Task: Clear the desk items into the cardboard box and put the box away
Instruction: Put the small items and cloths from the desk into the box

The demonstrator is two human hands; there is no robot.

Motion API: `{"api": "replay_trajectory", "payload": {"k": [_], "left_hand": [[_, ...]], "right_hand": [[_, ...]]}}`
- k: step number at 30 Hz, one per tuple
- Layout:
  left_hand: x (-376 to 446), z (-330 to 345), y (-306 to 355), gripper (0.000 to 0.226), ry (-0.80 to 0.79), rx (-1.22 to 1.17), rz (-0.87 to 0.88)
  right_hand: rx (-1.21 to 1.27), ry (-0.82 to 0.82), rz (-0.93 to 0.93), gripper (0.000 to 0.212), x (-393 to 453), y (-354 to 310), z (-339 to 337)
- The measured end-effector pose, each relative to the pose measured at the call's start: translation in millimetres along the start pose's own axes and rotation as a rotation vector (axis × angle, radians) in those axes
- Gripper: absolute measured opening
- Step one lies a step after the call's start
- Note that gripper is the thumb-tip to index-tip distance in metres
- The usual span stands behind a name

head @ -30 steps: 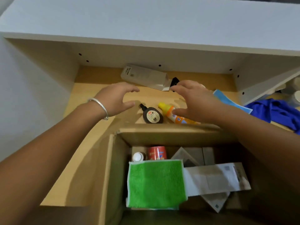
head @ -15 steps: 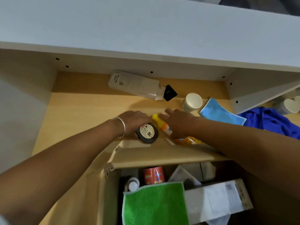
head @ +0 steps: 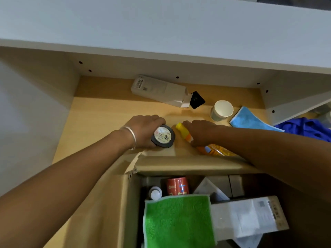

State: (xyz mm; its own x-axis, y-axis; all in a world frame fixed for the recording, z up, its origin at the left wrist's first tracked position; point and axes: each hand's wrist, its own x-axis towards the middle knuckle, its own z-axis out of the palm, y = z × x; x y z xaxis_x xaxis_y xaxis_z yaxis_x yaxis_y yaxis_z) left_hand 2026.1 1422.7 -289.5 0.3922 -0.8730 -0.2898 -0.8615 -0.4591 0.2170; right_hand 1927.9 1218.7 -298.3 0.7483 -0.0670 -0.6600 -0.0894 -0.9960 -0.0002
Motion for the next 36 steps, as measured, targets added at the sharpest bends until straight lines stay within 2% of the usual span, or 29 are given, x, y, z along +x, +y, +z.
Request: {"api": "replay_trajectory", "payload": {"k": [3,8,12,17,20,25,28,32,36], "left_hand": [[-27.2,-30.4,1.1,0.06,0.126,-0.009,-0.075],[-74.3,-97.7,28.3,0.063,0.29,0.035,-0.191],[-115.9,-143.4,71.3,0.068,0.394,0.092,-0.201],[-165.3,-176.1,147.3,0.076,0.388,0.123,-0.123],[-182.7,-179.3,190.9,0.076,0.269,0.158,-0.067],[-179.1,-147.1,239.9,0.07,-0.063,0.297,-0.062],[-168.2,-117.2,251.4,0.069,-0.225,0.373,-0.083],[-154.3,-79.2,252.8,0.073,-0.364,0.473,-0.103],[-145.7,-47.8,242.8,0.074,-0.47,0.468,-0.135]], "right_hand": [[0.065,0.097,-0.032,0.089,-17.4,-0.1,-9.0],[0.229,0.408,-0.117,0.083,-75.2,-1.1,-34.9],[0.291,0.676,-0.151,0.074,-140.1,-4.0,-51.7],[0.398,0.959,-0.293,0.067,-228.8,2.9,-55.1],[0.44,1.077,-0.355,0.068,-280.8,8.1,-50.6],[0.425,1.107,-0.362,0.07,-352.0,9.5,-26.4],[0.481,1.073,-0.359,0.079,-379.2,7.8,-8.6],[0.488,0.83,-0.291,0.092,-389.0,6.2,20.6],[0.4,0.508,-0.211,0.094,-358.1,6.6,58.0]]}}
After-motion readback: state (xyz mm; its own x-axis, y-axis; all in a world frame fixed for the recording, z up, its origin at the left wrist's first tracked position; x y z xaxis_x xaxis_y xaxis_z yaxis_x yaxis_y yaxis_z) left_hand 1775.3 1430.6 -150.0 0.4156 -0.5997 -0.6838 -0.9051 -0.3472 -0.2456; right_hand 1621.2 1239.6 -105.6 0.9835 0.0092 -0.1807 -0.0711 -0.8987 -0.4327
